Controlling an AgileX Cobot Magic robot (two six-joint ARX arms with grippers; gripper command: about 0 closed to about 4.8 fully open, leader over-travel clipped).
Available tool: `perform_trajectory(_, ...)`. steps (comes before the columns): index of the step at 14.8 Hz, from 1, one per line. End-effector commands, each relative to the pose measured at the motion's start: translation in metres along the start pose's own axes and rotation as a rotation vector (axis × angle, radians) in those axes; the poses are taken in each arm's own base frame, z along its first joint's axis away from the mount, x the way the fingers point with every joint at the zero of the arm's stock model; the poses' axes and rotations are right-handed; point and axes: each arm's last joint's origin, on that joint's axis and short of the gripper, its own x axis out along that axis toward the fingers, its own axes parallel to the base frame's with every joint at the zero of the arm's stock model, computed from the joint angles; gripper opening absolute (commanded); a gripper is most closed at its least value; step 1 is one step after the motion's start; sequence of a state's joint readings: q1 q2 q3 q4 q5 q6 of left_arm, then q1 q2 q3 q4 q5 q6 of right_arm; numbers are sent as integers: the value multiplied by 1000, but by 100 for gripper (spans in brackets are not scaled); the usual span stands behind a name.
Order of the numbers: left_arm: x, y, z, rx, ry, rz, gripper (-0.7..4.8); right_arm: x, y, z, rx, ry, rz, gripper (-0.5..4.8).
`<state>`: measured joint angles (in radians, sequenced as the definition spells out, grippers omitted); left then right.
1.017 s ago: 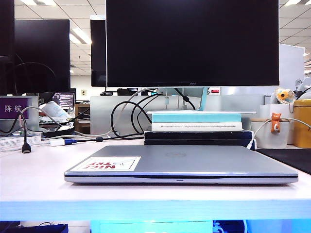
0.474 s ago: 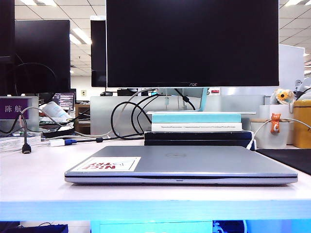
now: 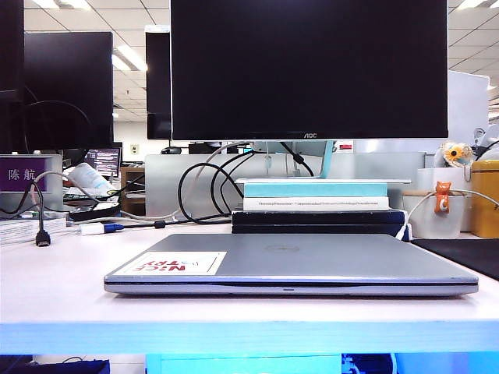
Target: Close the lid of the gray laptop.
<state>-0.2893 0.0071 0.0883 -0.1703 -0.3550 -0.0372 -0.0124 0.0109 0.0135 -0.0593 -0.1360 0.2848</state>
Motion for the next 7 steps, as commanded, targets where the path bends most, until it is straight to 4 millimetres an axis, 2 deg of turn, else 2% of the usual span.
perform_trajectory(1,0,-2,4,-20,-60,-77,-5,0,-3,0,-47,-29,-80,-2)
perform_trajectory(5,6,-5,-10,-97,-89,-119,-6,0,-3,0,-80,-31,-96,-2)
perform_trajectory(7,6,-5,-10,-104,-90,-129,-6,0,-3,0,-80,-31,-97,-2)
